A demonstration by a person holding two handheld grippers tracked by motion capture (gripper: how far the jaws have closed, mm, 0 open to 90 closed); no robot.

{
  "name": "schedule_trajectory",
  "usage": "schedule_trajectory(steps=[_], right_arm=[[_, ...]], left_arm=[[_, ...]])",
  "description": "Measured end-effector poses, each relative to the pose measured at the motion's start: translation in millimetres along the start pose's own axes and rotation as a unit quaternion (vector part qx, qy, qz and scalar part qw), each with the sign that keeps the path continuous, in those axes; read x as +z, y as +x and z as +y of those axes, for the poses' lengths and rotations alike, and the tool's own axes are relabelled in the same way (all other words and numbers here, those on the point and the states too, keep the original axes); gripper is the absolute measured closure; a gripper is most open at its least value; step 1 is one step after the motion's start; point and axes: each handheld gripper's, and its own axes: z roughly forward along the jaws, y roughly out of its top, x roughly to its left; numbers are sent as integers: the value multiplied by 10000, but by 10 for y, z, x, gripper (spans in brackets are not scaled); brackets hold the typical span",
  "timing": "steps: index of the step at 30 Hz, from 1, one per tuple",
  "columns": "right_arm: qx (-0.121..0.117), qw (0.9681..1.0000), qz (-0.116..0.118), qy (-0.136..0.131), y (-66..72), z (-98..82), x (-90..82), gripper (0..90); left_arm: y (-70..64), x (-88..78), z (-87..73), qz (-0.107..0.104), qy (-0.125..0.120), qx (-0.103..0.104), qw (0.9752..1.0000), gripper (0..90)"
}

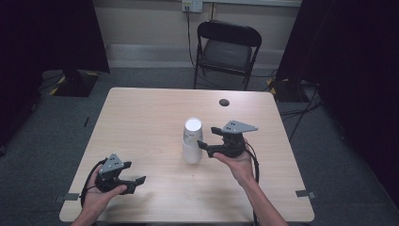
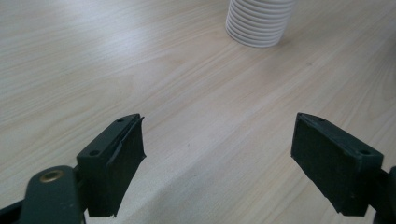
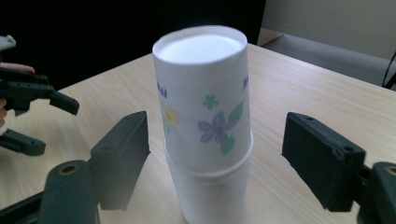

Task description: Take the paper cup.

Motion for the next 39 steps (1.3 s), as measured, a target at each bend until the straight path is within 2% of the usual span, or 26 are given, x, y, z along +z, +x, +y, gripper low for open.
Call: schedule_trajectory(steps=[5,13,15,24,33,39], right_arm=[[-35,10000,57,-32,18,64,81,217],[-112,9997,216,20,46,166,306,208],[-103,9996,244,4,44,186,355,207],[-114,9994,310,74,12,208,537,215],[-197,9995,235,19,26,211,566,275],[-155,9997,208,22,15,199,568,315]], left_arm=[[5,-1,-9,-13,38,-31,10000,168],[16,-16,-15,3,38,-28,10000,167],[13,-13,-22,-24,59,-79,9999,167],[22,-27,-32,37,62,-47,10000,167],[21,-22,-39,95,63,-99,9999,168],[19,-24,-34,106,57,-69,9999,168]])
